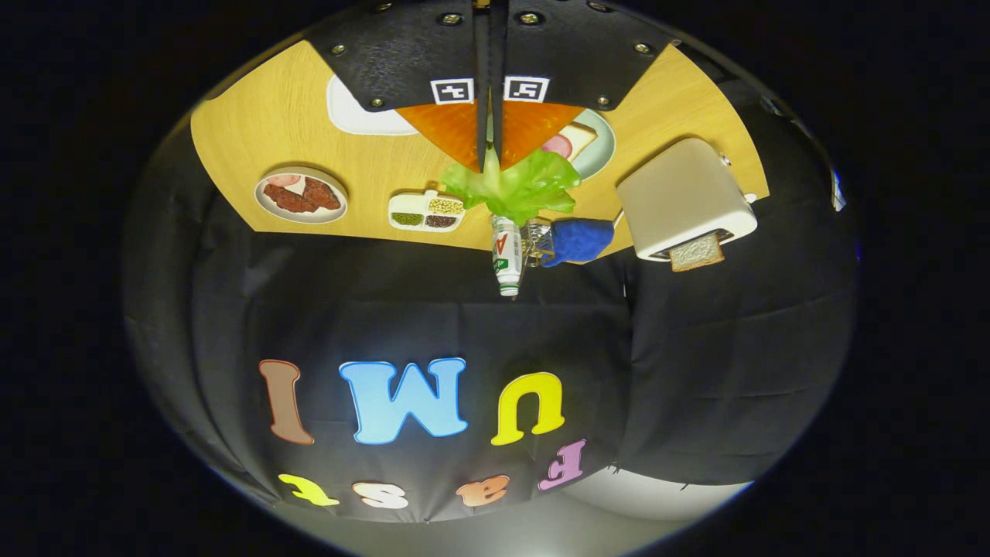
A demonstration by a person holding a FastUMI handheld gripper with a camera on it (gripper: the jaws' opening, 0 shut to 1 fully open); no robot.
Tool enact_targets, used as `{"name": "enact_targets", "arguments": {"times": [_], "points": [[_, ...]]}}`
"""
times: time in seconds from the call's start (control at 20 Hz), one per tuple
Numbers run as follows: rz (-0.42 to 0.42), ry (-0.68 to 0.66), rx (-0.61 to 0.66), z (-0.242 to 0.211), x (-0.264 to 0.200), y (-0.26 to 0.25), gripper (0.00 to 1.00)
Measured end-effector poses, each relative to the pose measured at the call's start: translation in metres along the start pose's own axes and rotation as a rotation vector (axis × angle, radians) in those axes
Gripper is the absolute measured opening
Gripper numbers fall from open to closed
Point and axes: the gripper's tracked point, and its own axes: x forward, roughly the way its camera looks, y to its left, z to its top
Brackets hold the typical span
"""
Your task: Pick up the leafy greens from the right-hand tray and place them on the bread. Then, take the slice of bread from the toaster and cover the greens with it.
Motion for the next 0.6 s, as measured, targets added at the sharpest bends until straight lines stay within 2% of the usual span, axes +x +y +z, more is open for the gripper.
{"name": "enact_targets", "arguments": {"times": [0.6], "points": [[0.025,0.088,0.018,-0.04,0.066,0.038,0.0]]}}
